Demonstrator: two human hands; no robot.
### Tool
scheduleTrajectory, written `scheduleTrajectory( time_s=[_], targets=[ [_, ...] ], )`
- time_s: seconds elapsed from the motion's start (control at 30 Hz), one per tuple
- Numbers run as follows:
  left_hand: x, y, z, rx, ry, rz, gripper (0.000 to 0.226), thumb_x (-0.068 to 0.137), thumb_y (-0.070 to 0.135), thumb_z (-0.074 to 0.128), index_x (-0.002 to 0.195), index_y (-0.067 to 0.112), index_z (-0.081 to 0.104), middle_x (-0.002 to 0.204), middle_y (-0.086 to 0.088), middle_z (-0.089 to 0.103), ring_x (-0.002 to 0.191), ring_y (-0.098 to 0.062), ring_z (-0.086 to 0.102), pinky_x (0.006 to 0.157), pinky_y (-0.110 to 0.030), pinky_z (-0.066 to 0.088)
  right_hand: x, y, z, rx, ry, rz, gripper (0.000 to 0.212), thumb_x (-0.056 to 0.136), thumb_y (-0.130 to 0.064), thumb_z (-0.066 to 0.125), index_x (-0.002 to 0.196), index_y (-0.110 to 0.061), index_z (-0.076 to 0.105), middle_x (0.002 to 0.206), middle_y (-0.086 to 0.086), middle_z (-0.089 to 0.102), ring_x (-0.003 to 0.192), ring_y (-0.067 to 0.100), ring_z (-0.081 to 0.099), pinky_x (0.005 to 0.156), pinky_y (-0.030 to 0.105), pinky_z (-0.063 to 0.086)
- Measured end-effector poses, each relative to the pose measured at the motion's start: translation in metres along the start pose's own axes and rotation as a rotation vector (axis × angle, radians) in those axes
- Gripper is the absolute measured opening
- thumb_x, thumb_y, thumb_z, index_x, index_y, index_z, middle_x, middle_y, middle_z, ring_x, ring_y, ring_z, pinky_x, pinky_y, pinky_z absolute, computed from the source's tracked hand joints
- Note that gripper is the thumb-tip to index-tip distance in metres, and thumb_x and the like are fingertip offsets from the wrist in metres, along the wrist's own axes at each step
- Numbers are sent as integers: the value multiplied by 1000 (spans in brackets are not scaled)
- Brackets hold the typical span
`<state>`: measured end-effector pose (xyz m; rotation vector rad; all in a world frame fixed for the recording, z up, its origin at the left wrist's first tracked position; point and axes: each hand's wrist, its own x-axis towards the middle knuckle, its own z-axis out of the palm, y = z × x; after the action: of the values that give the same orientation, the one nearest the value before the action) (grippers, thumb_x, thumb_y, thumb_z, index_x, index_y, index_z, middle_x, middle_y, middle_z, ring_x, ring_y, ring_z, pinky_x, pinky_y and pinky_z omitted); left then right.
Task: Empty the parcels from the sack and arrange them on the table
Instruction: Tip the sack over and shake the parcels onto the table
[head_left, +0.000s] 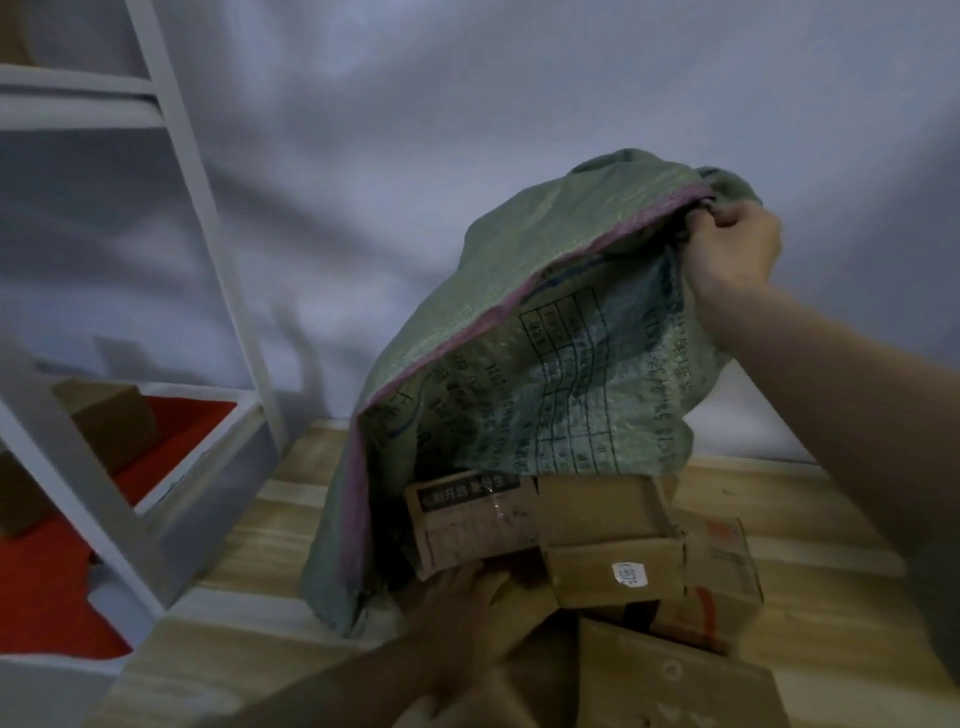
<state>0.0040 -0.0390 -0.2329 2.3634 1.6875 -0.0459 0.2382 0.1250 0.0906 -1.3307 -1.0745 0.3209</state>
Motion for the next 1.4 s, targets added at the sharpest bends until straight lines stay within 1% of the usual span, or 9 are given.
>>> scheduleTrajectory(
  time_s=[0.17,0.4,0.5,0.6,0.87,0.97,1.07,1.27,1.4],
  targets=[
    [12,-16,-18,-112,75,-45,75,84,4,51,152,24,28,161,-5,22,148,-25,22,118,-28,16,12,11,4,58,-15,42,16,90,-24,62,76,-19,56,87,5,65,88,23,66,88,45,56],
    [17,-40,-29,58,164,-31,52,77,21,69,128,26,58,142,-1,47,123,-24,55,95,-34,51,42,35,3,79,-50,101,13,79,-33,62,72,-22,60,86,6,71,84,28,70,82,48,58],
    [14,-44,-47,329,452,159,35,62,37,77,94,28,68,97,1,64,87,-18,64,72,-29,53,48,37,8,91,-50,123,15,84,-29,63,70,-24,58,88,6,70,85,28,70,82,48,59],
    [15,-39,-81,387,817,240,24,80,36,55,99,20,56,95,-4,59,84,-22,48,71,-31,34,54,36,14,88,-70,128,20,86,-27,62,67,-25,55,84,4,66,88,30,69,83,50,58],
    [17,-47,-167,-97,1282,-449,85,65,22,87,134,8,38,125,-17,40,115,-35,40,97,-51,41,62,28,30,62,-131,100,14,85,-34,63,74,-26,60,92,3,68,92,27,68,88,50,55],
    [16,-55,-196,-238,1226,-714,66,77,28,79,133,11,49,126,-20,48,120,-37,42,103,-51,37,65,28,27,52,-134,104,12,87,-34,63,77,-27,60,92,1,67,92,26,68,88,50,56],
    [13,-62,-229,-273,1084,-730,16,93,25,63,107,19,69,101,-4,64,107,-34,58,101,-53,42,63,14,14,38,-123,82,18,92,-27,62,74,-24,59,91,2,65,92,23,66,90,44,55],
    [15,-74,-353,-408,1327,-670,22,87,30,58,104,21,70,105,-12,71,101,-39,64,93,-44,51,80,-51,-26,70,86,-145,12,96,-25,56,96,-15,63,86,-2,57,82,11,51,80,22,45],
    [2,-61,-413,-408,1529,-549,26,83,28,53,105,27,68,110,-6,70,105,-31,62,98,-38,46,80,-77,-53,149,217,-272,16,97,-25,51,84,-22,44,75,-13,44,68,5,44,61,4,35]
  ],
)
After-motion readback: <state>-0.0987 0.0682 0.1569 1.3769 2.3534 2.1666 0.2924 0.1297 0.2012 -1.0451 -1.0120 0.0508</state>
